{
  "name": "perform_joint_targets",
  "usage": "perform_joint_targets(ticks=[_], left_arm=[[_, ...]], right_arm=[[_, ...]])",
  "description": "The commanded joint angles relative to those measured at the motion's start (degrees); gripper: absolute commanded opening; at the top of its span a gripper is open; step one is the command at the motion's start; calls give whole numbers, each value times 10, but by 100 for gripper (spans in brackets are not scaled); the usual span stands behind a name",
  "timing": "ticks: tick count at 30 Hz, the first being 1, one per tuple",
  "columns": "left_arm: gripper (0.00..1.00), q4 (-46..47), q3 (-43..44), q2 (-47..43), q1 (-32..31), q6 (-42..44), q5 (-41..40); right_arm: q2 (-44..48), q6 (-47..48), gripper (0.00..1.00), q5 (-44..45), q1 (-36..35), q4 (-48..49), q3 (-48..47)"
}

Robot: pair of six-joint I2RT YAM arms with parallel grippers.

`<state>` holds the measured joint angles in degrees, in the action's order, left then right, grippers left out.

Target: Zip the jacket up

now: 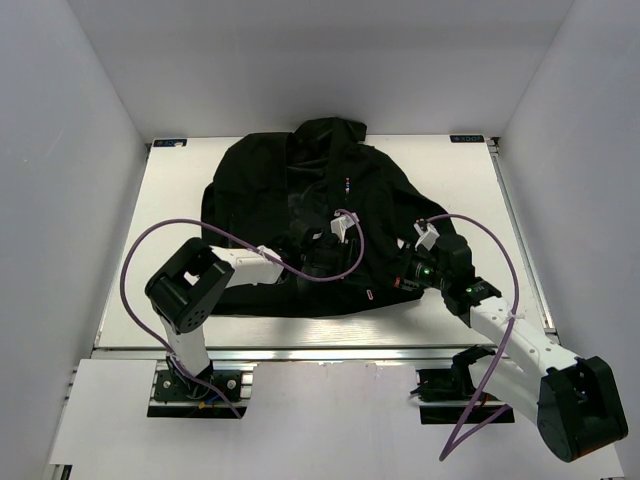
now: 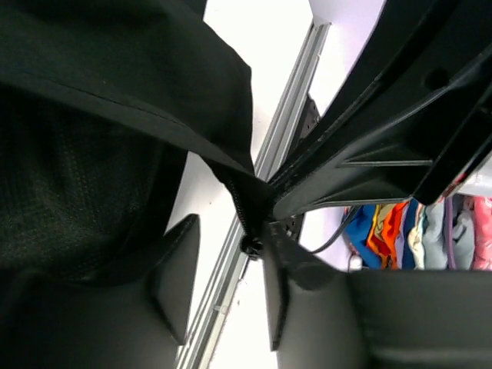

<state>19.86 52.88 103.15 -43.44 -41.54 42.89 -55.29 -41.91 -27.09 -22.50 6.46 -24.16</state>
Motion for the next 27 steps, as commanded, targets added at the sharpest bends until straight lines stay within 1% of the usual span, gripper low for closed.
perform_joint_targets(ticks=[1,2,3,4,5,8,12,15,17,18,19,20,22,24,26,27], left_arm=[[41,12,10,-8,0,6,6],[37,22,7,-8,0,4,8],[32,26,6,-9,0,3,12],[22,29,5,-9,0,0,14],[15,31,5,-10,0,-1,14],[0,37,2,-17,0,-6,16],[0,36,-4,-32,0,-9,7],[0,35,-17,-54,0,-11,-1],[0,33,-27,-72,0,-13,-8],[0,33,-30,-78,0,-14,-11],[0,34,-34,-83,0,-14,-11],[0,32,-36,-91,-1,-15,-18],[0,35,-40,-97,-2,-15,-18],[0,33,-42,-103,-3,-15,-23],[0,31,-44,-105,-5,-15,-29],[0,29,-44,-108,-5,-15,-29]], right_arm=[[17,-10,0,-13,4,21,-5],[17,-12,0,-16,4,21,-5],[16,-10,0,-16,4,20,-7],[16,-8,0,-13,4,15,-8],[16,-6,0,-4,4,7,-9],[15,2,0,2,5,1,-10],[8,30,0,39,5,-29,-18],[5,49,0,48,5,-30,-17],[1,50,6,34,5,-20,-11],[-4,49,11,27,4,-14,-7],[-9,47,19,17,5,5,-4],[-14,45,29,-6,4,15,0],[-34,39,40,-21,3,24,2],[-47,25,50,-43,2,54,10],[-55,15,62,-43,2,59,10],[-61,10,64,-45,1,60,10]])
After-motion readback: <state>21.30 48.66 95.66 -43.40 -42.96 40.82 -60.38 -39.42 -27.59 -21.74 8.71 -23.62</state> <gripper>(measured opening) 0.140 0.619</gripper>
